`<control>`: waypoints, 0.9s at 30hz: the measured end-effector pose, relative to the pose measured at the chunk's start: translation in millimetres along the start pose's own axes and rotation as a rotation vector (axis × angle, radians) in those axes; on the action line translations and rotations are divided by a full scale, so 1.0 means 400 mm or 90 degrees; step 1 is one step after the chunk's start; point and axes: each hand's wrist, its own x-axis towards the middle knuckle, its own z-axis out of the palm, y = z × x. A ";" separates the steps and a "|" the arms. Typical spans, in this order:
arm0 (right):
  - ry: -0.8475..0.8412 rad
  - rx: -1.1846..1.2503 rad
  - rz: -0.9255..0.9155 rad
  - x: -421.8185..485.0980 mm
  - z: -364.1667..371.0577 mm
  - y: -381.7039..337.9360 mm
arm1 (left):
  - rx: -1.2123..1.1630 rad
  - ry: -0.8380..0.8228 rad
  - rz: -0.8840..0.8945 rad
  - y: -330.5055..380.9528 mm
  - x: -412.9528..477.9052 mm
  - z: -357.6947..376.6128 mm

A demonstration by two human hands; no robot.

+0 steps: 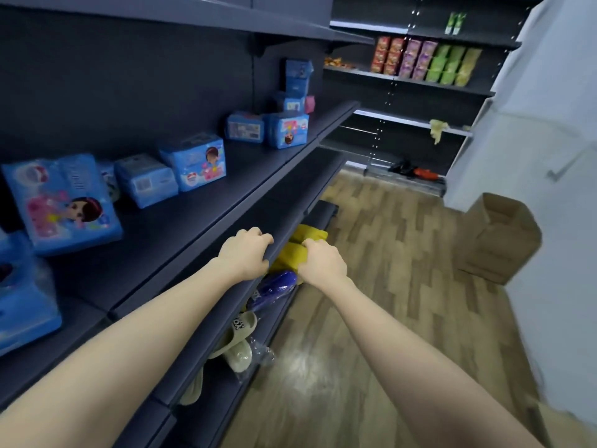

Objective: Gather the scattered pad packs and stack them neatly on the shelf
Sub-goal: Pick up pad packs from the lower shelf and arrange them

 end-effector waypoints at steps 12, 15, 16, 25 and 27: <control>0.044 -0.004 0.127 0.215 -0.065 0.101 | -0.047 0.004 0.112 0.034 0.330 0.006; 0.032 0.005 0.151 0.241 -0.074 0.134 | -0.058 -0.007 0.140 0.062 0.388 0.029; 0.028 0.005 0.158 0.251 -0.075 0.146 | -0.063 -0.013 0.148 0.071 0.407 0.038; 0.024 -0.008 0.201 0.434 -0.089 0.291 | -0.062 -0.035 0.172 0.156 0.633 0.092; 0.018 -0.012 0.202 0.490 -0.104 0.333 | -0.063 -0.034 0.178 0.184 0.701 0.094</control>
